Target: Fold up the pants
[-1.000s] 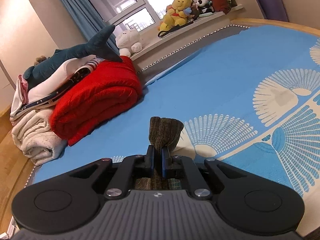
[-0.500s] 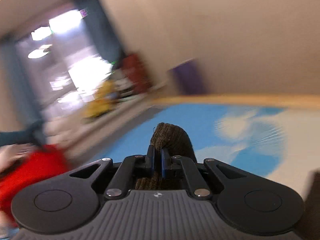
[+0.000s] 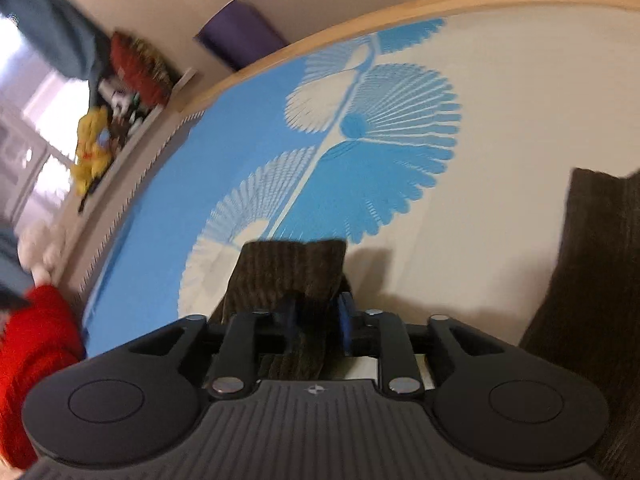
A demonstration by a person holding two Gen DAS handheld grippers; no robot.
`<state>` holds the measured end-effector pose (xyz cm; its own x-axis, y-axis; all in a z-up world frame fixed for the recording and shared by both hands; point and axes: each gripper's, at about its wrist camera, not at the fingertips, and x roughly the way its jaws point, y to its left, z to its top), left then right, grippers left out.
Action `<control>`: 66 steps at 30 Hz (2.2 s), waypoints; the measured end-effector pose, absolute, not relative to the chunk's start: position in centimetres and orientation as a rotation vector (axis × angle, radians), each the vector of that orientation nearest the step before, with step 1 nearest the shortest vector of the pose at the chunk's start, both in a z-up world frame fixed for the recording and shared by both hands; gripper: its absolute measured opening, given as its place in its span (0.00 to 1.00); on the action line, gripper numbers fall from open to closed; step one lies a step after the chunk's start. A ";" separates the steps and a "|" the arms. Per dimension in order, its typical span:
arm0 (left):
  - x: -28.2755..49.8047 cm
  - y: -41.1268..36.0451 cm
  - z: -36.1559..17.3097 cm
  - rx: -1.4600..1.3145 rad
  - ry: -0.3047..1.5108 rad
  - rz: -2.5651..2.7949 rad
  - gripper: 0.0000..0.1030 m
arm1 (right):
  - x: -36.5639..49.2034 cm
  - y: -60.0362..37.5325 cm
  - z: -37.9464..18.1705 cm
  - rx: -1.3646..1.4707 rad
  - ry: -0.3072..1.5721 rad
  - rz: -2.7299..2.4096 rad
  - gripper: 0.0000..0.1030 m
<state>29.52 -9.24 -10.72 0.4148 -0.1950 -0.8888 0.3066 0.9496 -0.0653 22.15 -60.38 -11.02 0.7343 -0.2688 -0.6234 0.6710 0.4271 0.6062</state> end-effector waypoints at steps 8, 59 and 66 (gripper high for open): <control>29.7 -9.6 -11.4 0.251 1.065 -0.265 0.27 | 22.8 -61.4 -11.2 1.103 0.471 -0.542 0.30; 31.2 23.3 -6.6 -0.244 1.039 0.012 0.63 | 12.5 -50.7 6.6 0.584 0.458 -0.448 0.43; 31.8 27.7 -10.0 -0.443 1.028 0.037 0.63 | 7.5 -46.5 8.9 0.452 0.451 -0.286 0.43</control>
<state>31.82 27.74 -10.02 0.5242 -0.1751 -0.8334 -0.2346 0.9111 -0.3389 7.49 -46.51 8.92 0.8631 -0.1658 -0.4770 0.3612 0.8628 0.3537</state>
